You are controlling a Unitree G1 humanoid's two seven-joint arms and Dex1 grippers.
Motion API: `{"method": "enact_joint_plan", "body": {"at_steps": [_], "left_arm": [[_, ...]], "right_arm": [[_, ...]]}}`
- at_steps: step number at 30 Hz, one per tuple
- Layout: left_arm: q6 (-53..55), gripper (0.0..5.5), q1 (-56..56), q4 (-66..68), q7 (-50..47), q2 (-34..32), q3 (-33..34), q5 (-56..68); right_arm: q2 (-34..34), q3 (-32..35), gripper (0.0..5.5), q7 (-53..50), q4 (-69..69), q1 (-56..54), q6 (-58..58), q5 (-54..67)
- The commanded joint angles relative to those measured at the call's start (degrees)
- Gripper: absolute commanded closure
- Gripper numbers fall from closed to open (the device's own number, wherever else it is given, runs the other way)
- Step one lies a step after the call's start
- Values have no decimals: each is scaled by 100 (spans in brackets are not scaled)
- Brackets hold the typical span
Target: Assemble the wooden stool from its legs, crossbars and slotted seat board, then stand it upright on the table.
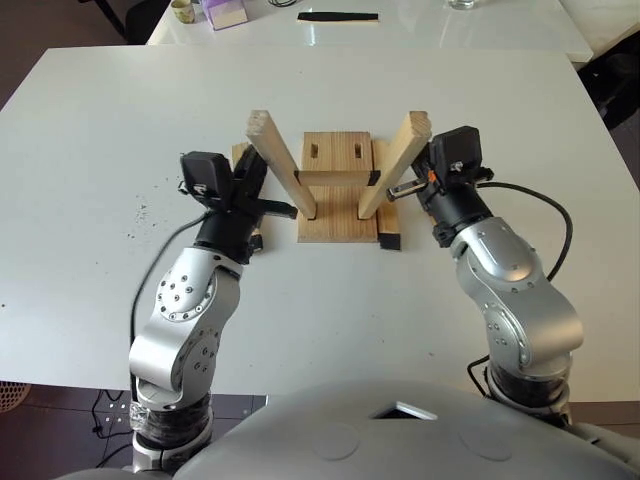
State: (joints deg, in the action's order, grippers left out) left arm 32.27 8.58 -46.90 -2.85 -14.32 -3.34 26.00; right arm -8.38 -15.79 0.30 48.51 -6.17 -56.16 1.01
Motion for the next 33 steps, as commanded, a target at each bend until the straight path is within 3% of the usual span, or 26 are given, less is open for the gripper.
{"method": "enact_joint_plan", "body": {"at_steps": [1, 7, 14, 18, 21, 26, 31, 33], "left_arm": [[400, 550, -273, 46, 1177, -215, -984, 607], [262, 550, -270, 197, 1002, -446, 69, 610], [428, 550, -66, 166, 1049, -852, 2022, 1646], [133, 550, -694, 465, 320, -762, 3360, 3404], [110, 550, -1815, 682, 115, -1156, 3355, 4449], [547, 550, -3743, 1307, -212, -1600, 2451, 5079], [727, 550, -3756, 1121, -525, -1630, 2040, 5669], [753, 550, -3476, 1188, -665, -1486, 1854, 5720]], "right_arm": [[-192, -1094, 549, 894, -228, -131, 331, 454], [-227, -948, 549, 933, -193, -155, 372, 526], [-769, 1516, 549, 1087, -522, -292, 948, 607], [-184, 2790, 549, 1444, -1231, -1938, 181, 2381], [109, 3045, 549, 1794, -1534, -3063, -401, 3807], [-441, 2901, 549, 2523, -2246, -4261, -733, 4741], [-724, 3119, 549, 2863, -2508, -4467, -640, 5402], [-850, 2835, 549, 2977, -2460, -4038, -463, 5212]]}}
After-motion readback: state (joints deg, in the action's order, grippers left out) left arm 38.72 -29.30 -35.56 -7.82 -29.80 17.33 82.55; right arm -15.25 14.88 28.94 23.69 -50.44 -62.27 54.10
